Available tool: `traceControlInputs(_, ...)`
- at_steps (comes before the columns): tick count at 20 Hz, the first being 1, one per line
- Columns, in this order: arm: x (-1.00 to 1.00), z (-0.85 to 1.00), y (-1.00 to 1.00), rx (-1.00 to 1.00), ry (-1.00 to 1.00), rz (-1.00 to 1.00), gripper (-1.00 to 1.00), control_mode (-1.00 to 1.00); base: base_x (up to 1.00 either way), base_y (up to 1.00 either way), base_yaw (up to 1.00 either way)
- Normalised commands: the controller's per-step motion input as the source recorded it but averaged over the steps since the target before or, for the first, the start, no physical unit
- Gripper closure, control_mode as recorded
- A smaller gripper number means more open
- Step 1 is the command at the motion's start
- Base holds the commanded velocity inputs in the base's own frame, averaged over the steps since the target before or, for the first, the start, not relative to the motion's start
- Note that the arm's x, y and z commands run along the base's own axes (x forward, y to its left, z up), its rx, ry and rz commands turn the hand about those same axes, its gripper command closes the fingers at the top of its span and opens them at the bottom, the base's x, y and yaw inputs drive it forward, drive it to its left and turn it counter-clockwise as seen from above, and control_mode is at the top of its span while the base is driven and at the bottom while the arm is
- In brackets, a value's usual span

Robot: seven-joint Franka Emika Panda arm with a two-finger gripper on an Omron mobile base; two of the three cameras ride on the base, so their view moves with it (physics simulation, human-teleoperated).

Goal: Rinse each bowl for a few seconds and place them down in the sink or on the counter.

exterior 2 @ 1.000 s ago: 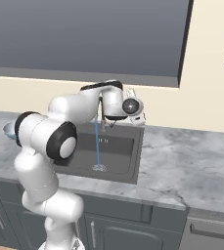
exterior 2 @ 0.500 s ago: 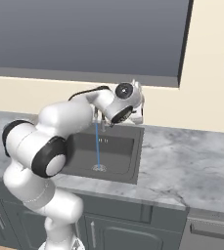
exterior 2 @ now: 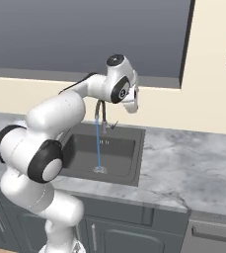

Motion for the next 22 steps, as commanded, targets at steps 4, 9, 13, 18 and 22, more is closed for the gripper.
traceControlInputs(4,-0.39,0.35,-0.12,0.04,0.20,0.00,-1.00,-1.00,0.00,0.00,0.00)
traceControlInputs(9,-0.53,0.19,0.04,0.07,0.10,0.00,-1.00,-1.00,0.00,0.00,0.00)
traceControlInputs(13,-0.42,-0.05,0.38,0.00,-0.01,0.07,-1.00,-1.00,0.00,0.00,0.00)
traceControlInputs(18,-0.39,-0.16,0.49,-0.03,-0.01,0.07,-1.00,-1.00,0.00,0.00,0.00)
traceControlInputs(22,-0.27,-0.15,0.46,-0.06,0.00,0.09,-1.00,-1.00,0.00,0.00,0.00)
